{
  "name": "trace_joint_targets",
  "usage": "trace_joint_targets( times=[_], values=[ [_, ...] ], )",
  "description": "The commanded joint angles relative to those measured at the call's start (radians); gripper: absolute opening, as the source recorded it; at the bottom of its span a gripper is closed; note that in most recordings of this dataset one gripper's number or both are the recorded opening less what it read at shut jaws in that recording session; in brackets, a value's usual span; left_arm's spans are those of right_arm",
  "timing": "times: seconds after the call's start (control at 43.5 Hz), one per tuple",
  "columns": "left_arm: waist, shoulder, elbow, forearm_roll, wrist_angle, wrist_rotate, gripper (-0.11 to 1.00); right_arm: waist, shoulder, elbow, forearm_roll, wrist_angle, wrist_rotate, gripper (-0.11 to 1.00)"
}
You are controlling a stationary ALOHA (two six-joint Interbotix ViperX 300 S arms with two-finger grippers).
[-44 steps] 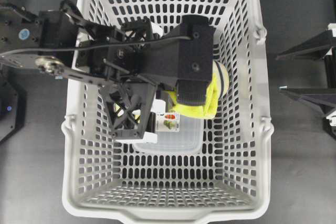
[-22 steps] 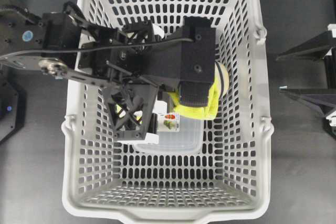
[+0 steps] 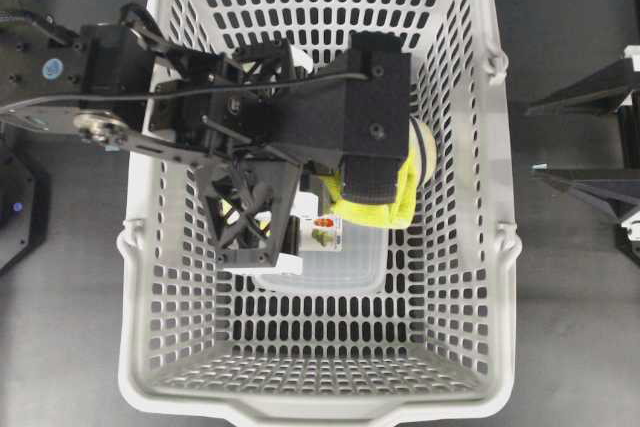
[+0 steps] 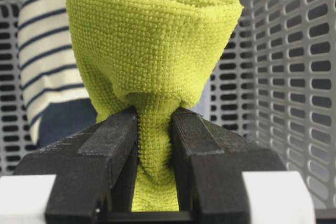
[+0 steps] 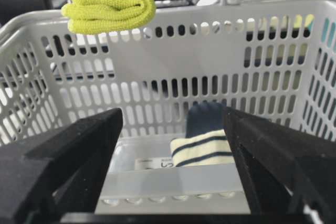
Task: Pick up the yellow cloth from the shopping basket with the left arm.
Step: 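Hold the yellow cloth raised above the basket with the left gripper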
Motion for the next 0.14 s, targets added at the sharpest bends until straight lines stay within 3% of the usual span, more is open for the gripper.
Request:
trace_joint_targets(
  times=[0.0, 0.115],
  values=[
    [-0.002, -0.009, -0.021, 0.005, -0.003, -0.002, 0.17, -0.002, 0.005, -0.009, 0.003, -0.011, 0.002, 0.74],
    [0.000, -0.009, -0.020, 0.005, -0.002, -0.002, 0.17, -0.002, 0.006, -0.009, 0.003, -0.009, 0.002, 0.74]
  ],
)
